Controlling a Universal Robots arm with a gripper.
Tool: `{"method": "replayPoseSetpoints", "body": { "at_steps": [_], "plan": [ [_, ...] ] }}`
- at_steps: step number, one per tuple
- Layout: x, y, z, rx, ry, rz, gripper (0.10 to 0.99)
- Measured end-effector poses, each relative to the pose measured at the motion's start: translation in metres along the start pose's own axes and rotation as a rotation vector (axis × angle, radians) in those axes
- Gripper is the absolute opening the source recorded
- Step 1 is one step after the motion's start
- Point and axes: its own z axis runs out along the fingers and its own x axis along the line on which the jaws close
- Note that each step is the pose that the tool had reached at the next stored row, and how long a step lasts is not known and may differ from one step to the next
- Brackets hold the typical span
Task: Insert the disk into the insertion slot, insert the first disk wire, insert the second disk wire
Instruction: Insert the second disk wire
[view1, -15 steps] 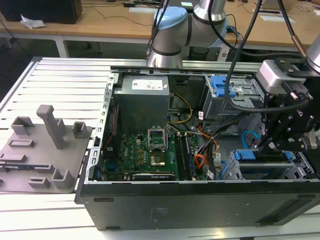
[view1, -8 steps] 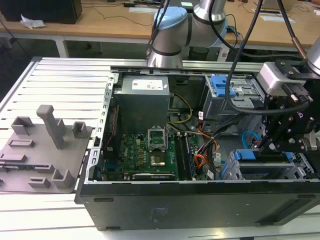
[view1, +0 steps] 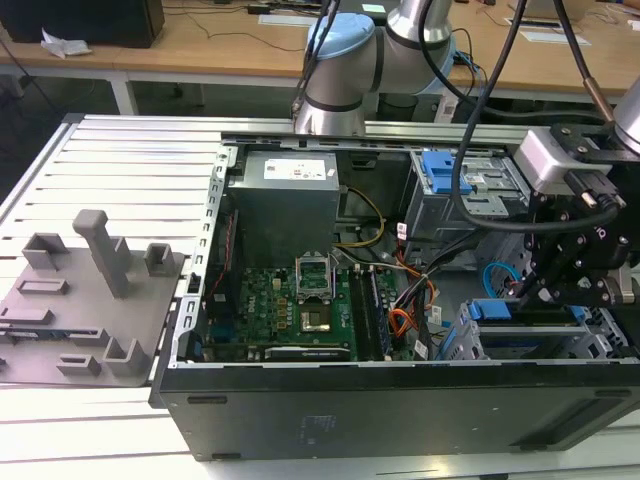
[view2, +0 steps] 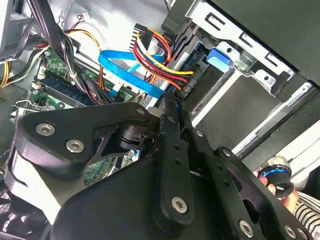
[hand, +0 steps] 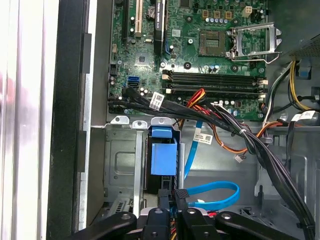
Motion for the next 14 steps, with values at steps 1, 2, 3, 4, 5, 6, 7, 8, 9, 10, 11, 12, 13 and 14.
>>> {"method": "replayPoseSetpoints", "body": {
  "at_steps": [1, 2, 3, 4, 5, 6, 7, 8, 9, 10, 11, 12, 13, 14],
  "plan": [
    [0.0, 0.0, 0.0001, 0.0, 0.0001, 0.0, 0.161],
    [0.0, 0.0, 0.0004, 0.0, 0.0002, 0.0, 0.161],
    [0.0, 0.0, 0.0006, 0.0, 0.0003, 0.0, 0.161],
    [0.0, 0.0, 0.0006, 0.0, 0.0003, 0.0, 0.161],
    [0.0001, 0.0, 0.0007, 0.0, 0.0003, 0.0, 0.161],
    [0.0, -0.0001, 0.0009, 0.0, 0.0, 0.0, 0.161],
    [0.0, 0.0, 0.001, 0.0, 0.0001, 0.0, 0.161],
    [0.0, -0.0001, 0.0017, 0.0, -0.0014, 0.0, 0.169],
    [0.0, -0.0001, 0.0015, 0.0, -0.0007, 0.0, 0.227],
    [0.0, -0.0001, 0.0012, 0.0, 0.0, 0.0, 0.294],
    [0.0, 0.0, 0.0011, 0.0, 0.0001, 0.0, 0.294],
    [0.0, 0.0001, -0.0008, 0.0, 0.0, 0.0, 0.294],
    [0.0, 0.0002, -0.0045, 0.0, -0.0001, 0.0, 0.294],
    [-0.0001, 0.0005, -0.0096, 0.0, 0.0001, 0.0, 0.294]
  ]
}}
